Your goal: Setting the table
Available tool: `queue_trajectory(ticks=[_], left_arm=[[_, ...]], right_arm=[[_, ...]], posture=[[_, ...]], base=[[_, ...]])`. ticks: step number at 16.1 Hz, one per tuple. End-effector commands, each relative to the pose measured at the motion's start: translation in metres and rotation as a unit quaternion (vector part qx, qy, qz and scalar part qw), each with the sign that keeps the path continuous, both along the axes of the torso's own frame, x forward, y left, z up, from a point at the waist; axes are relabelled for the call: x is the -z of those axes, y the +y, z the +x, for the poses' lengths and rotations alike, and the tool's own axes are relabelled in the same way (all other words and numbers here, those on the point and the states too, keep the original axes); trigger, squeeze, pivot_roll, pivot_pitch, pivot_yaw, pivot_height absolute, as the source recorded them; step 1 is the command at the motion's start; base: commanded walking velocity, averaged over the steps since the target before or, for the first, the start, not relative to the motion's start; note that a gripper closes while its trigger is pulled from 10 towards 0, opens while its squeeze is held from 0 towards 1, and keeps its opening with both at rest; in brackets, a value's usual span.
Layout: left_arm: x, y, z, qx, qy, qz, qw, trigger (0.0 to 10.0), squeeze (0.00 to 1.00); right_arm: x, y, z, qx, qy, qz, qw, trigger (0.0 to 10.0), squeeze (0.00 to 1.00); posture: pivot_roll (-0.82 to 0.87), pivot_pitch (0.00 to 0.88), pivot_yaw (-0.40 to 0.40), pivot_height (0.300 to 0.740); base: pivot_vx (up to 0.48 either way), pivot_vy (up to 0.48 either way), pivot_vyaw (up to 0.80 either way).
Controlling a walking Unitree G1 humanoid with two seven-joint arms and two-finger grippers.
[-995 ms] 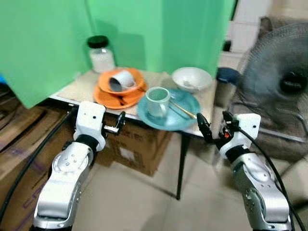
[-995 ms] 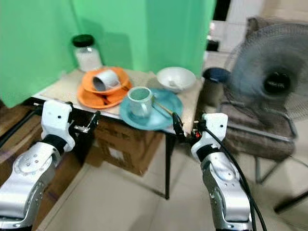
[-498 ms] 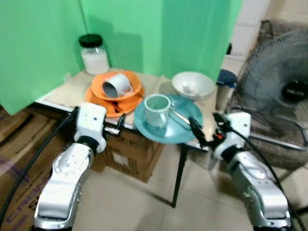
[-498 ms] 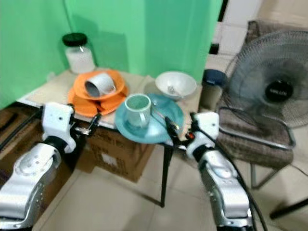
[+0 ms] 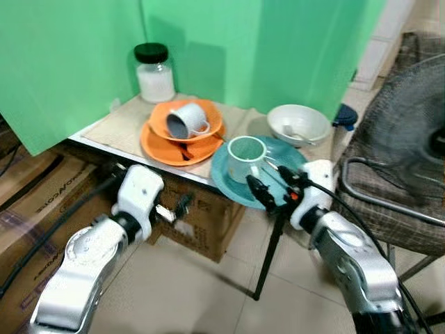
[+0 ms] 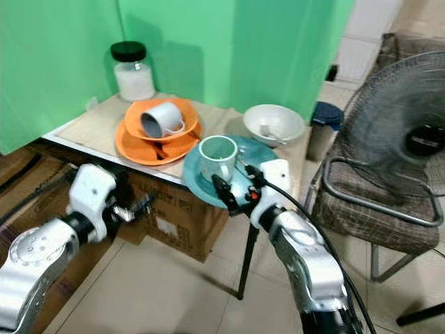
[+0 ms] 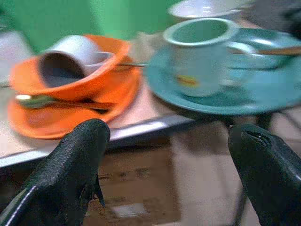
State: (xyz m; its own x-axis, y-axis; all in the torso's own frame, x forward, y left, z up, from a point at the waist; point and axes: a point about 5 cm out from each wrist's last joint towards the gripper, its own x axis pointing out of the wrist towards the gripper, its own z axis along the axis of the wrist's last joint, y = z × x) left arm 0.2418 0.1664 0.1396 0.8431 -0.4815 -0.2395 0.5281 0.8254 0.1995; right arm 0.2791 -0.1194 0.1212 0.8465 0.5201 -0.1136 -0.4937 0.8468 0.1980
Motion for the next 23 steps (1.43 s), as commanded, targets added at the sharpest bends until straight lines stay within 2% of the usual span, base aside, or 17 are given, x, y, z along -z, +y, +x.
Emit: queue_trajectory(ticks=[1, 4, 9, 10, 11, 13, 14, 15, 16, 17, 23], left_arm=[[0.001, -0.001, -0.002, 0.026, 0.006, -0.007, 1.000, 10.0, 0.00], [-0.001, -0.001, -0.009, 0.098, 0.040, -0.038, 0.994, 10.0, 0.00], [-0.001, 0.004, -0.011, 0.120, 0.052, -0.037, 0.991, 10.0, 0.00], [-0.001, 0.004, -0.012, 0.125, 0.055, -0.036, 0.990, 10.0, 0.00], [-0.001, 0.005, -0.013, 0.128, 0.057, -0.035, 0.989, 10.0, 0.00], [-0.001, 0.005, -0.014, 0.132, 0.058, -0.034, 0.989, 10.0, 0.00], [-0.001, 0.005, -0.014, 0.132, 0.057, -0.034, 0.989, 10.0, 0.00], [-0.001, 0.005, -0.014, 0.132, 0.057, -0.034, 0.989, 10.0, 0.00], [-0.001, 0.005, -0.013, 0.132, 0.056, -0.035, 0.989, 10.0, 0.00], [-0.001, 0.005, -0.013, 0.133, 0.055, -0.034, 0.989, 10.0, 0.00], [0.003, 0.002, -0.015, 0.136, 0.059, -0.034, 0.988, 10.0, 0.00]], right_arm=[[0.001, 0.003, 0.004, -0.005, 0.003, -0.007, 1.000, 10.0, 1.00], [0.003, 0.013, 0.021, -0.019, 0.018, -0.026, 0.999, 10.0, 1.00], [0.012, 0.032, 0.040, -0.041, 0.039, -0.061, 0.997, 10.0, 1.00], [0.014, 0.034, 0.043, -0.029, 0.040, -0.075, 0.996, 10.0, 0.95], [0.014, 0.035, 0.047, -0.016, 0.038, -0.080, 0.996, 10.0, 0.00], [0.010, 0.037, 0.052, -0.004, 0.033, -0.070, 0.997, 10.0, 0.00], [0.010, 0.037, 0.053, -0.003, 0.034, -0.063, 0.997, 9.6, 0.00], [0.009, 0.036, 0.054, -0.002, 0.035, -0.057, 0.998, 5.3, 0.00], [0.009, 0.035, 0.056, 0.001, 0.035, -0.055, 0.998, 1.8, 0.00], [0.008, 0.034, 0.057, 0.003, 0.032, -0.052, 0.998, 0.0, 0.00], [0.014, 0.031, 0.052, -0.002, 0.034, -0.052, 0.998, 0.0, 0.00]], posture=[[0.07, 0.005, -0.007, 0.740], [0.07, 0.005, -0.007, 0.740], [0.08, 0.009, -0.003, 0.740], [0.09, 0.009, -0.006, 0.740], [0.09, 0.009, -0.007, 0.740], [0.09, 0.008, -0.011, 0.740], [0.09, 0.007, -0.010, 0.740], [0.09, 0.008, -0.010, 0.740], [0.09, 0.009, -0.010, 0.740], [0.09, 0.011, -0.012, 0.740], [0.07, 0.029, -0.011, 0.740]], base=[[0.000, 0.000, 0.00], [0.000, 0.000, 0.00], [0.000, 0.000, 0.00], [0.000, 0.000, 0.00], [0.000, 0.000, 0.00], [0.000, 0.000, 0.00], [0.000, 0.000, 0.00], [0.000, 0.000, 0.00], [0.000, 0.000, 0.00], [0.000, 0.000, 0.00], [0.000, 0.000, 0.00]])
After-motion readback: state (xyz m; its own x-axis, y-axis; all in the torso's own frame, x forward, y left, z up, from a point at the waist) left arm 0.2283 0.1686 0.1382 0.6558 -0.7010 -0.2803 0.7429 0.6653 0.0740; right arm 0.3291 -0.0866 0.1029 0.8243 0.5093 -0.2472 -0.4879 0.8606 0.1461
